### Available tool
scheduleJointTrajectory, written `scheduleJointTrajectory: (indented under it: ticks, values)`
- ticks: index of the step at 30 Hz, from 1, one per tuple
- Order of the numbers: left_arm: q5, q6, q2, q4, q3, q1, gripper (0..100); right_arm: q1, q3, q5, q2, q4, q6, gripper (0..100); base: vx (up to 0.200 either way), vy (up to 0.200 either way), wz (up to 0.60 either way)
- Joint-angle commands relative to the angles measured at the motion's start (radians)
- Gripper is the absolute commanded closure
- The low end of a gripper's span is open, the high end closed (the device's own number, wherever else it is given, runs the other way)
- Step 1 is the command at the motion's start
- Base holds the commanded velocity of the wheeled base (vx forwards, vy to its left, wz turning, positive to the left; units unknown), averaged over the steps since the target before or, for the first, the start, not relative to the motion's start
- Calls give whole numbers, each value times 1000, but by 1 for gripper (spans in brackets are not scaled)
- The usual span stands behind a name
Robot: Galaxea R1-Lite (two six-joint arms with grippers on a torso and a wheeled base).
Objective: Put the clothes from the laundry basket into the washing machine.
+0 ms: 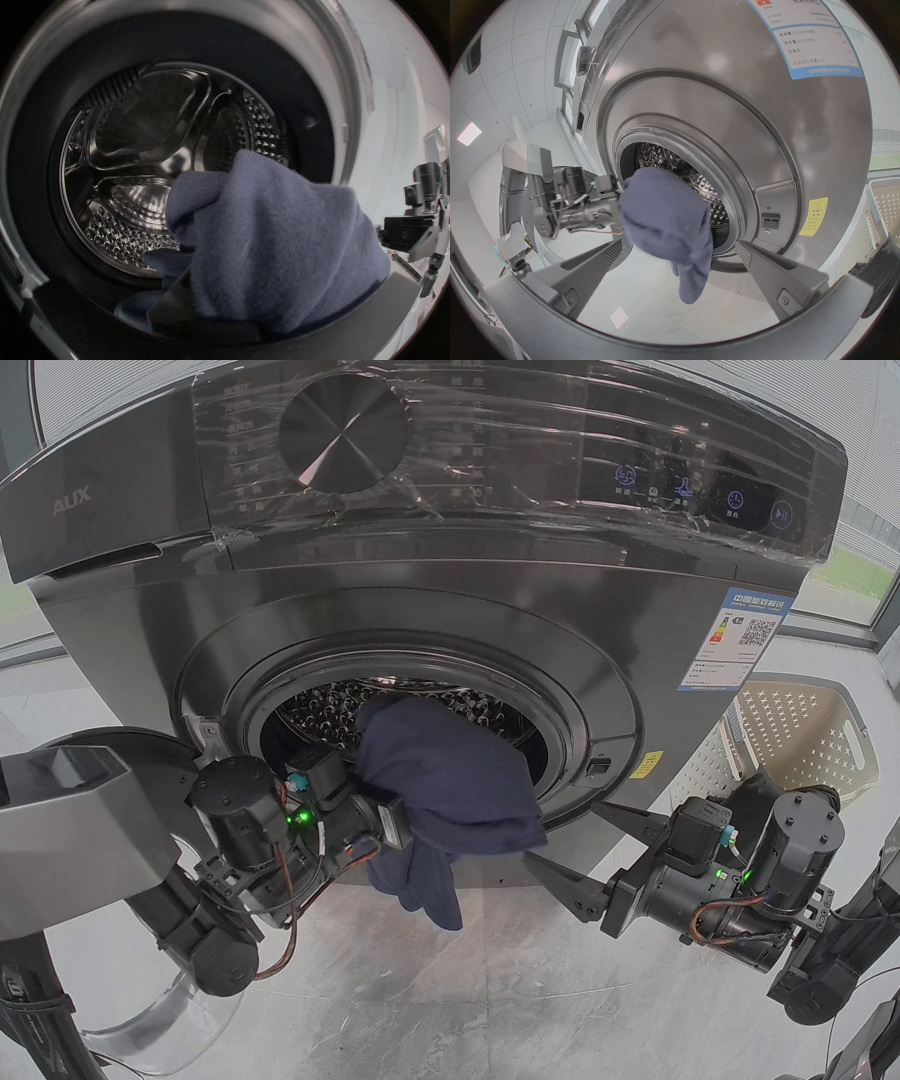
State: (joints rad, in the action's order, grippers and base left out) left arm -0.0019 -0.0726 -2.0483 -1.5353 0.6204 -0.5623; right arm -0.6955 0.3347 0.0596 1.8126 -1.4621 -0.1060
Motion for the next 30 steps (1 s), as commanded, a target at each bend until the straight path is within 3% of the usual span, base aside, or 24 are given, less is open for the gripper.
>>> scheduleJointTrajectory:
  ticks: [1, 8, 20, 27, 30]
  values:
    - [28, 4, -136, 9, 142, 55, 100, -7, -3, 0, -10, 0, 0, 0, 0, 0, 0]
    - [26, 2, -196, 43, 251, 44, 100, -13, -2, 0, -9, 0, 0, 0, 0, 0, 0]
    - [59, -7, -319, 316, 660, 70, 100, -24, -2, 0, -4, -1, -1, 0, 0, 0, 0]
    - [74, -13, -397, 417, 857, 98, 100, -25, -2, 0, -2, -1, -1, 0, 0, 0, 0]
    - [97, -33, -421, 455, 953, 116, 100, -25, -2, 0, -1, -1, -1, 0, 0, 0, 0]
